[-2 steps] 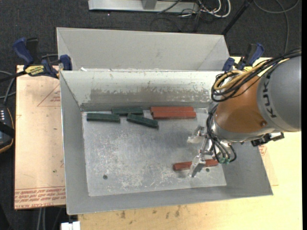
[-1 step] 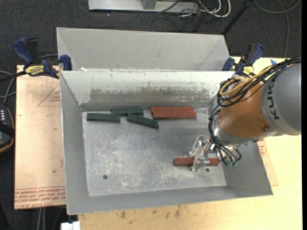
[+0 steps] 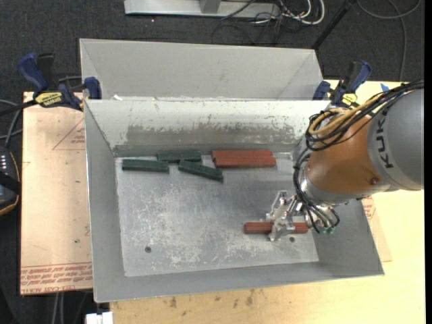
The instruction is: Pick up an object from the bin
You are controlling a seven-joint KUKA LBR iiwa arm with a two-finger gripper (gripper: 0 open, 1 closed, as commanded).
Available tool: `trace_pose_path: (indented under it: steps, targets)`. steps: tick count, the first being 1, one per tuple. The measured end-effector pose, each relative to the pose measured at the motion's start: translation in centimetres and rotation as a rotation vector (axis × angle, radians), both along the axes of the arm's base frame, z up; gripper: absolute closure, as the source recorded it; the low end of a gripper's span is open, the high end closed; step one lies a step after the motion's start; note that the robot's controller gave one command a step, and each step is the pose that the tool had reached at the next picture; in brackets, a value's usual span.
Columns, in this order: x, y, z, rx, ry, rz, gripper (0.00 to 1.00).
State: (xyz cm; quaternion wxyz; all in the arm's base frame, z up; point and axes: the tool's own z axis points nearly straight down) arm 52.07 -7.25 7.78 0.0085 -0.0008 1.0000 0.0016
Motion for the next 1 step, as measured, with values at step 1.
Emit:
trace_pose_path:
  steps: [1]
  targets:
    - [0.02,0.28,14.64,-0.003,0.013,0.023,1.0]
